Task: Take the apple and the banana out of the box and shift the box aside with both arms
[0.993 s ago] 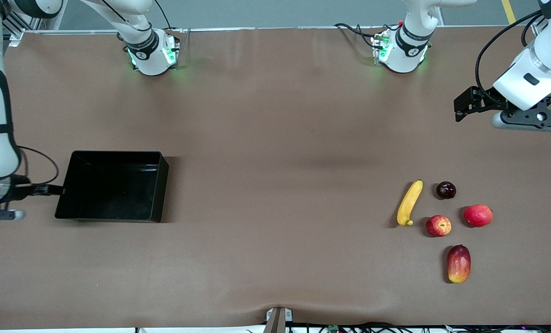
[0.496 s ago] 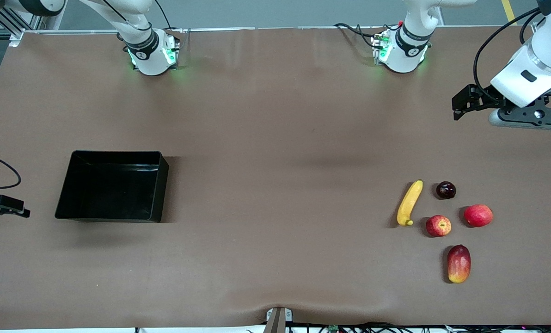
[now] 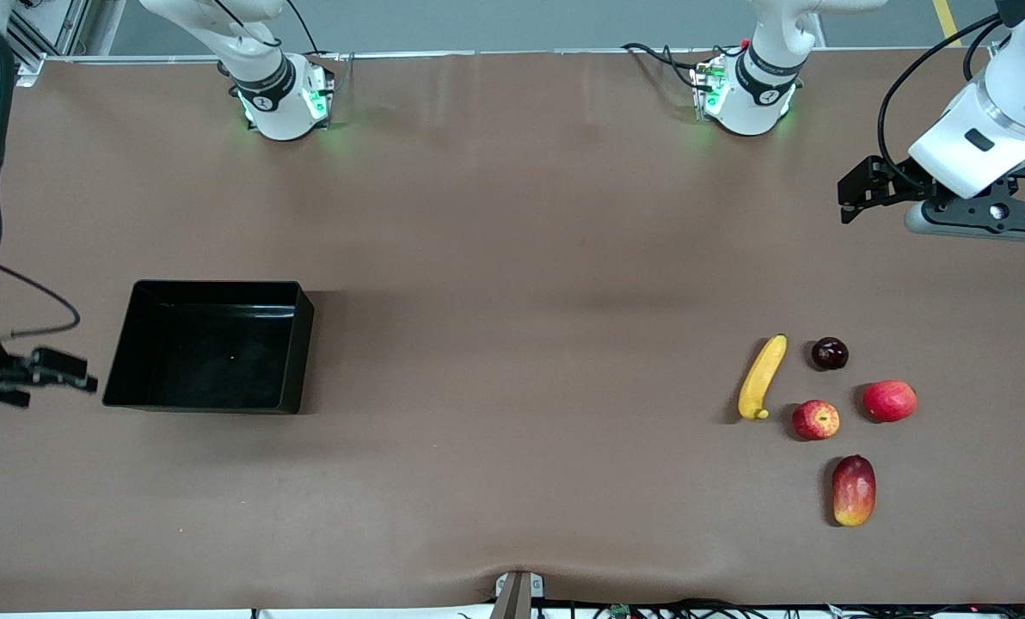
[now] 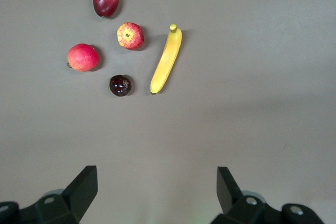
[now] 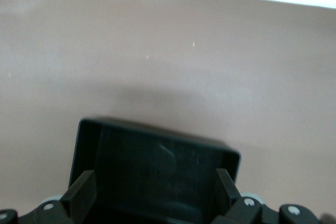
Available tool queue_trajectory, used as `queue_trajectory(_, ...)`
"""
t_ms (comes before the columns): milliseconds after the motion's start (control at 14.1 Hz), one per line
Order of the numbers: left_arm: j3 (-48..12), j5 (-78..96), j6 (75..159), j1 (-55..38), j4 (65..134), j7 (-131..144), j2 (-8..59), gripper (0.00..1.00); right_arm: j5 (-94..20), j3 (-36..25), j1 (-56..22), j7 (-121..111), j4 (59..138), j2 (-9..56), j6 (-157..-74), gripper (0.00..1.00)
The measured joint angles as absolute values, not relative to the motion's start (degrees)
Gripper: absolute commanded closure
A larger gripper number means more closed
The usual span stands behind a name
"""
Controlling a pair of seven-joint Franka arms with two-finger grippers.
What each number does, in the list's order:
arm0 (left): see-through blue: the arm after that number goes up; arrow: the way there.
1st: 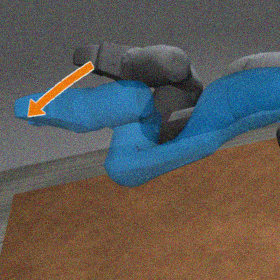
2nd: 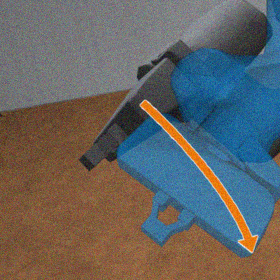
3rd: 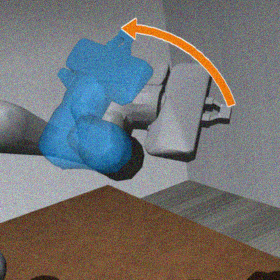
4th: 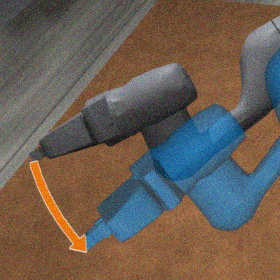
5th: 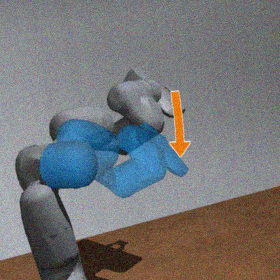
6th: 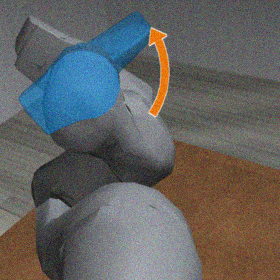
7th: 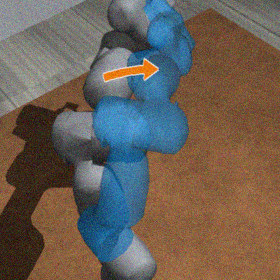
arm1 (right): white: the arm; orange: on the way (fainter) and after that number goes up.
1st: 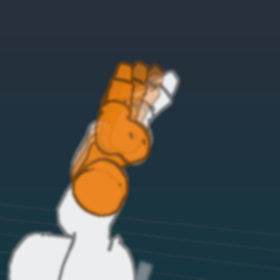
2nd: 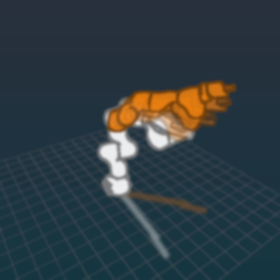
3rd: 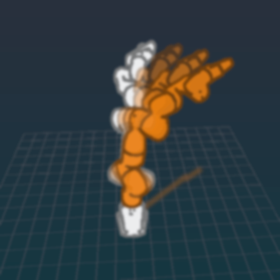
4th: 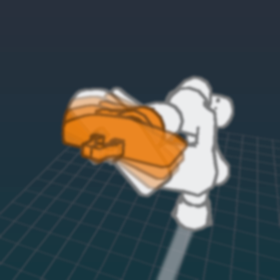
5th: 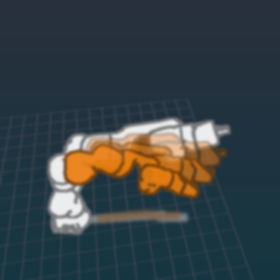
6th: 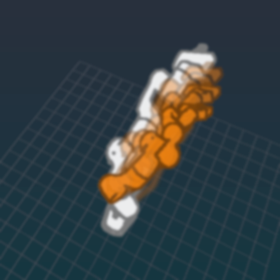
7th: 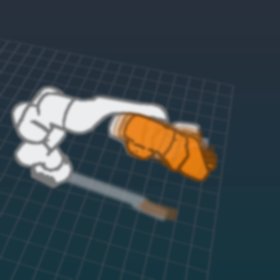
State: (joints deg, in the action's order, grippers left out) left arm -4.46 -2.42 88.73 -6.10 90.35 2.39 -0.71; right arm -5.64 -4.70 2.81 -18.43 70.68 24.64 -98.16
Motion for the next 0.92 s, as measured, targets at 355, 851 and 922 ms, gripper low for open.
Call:
queue_trajectory(355, -4.6, -2.4, 88.7, -6.1, 90.4, 3.7, -0.7, 0.00, -2.9, -5.4, 1.9, -17.1, 74.5, 12.2, -86.3, 0.00)
queue_trajectory(851, -4.6, -2.4, 88.7, -5.9, 89.7, 3.7, -0.9, 0.00, -2.4, -5.6, 1.9, -17.1, 90.6, -4.2, -83.4, 0.00)
queue_trajectory(922, -4.5, -2.4, 88.7, -5.9, 89.6, 3.7, -0.9, 0.00, -2.4, -5.5, 1.9, -17.1, 90.8, -4.2, -83.5, 0.00)
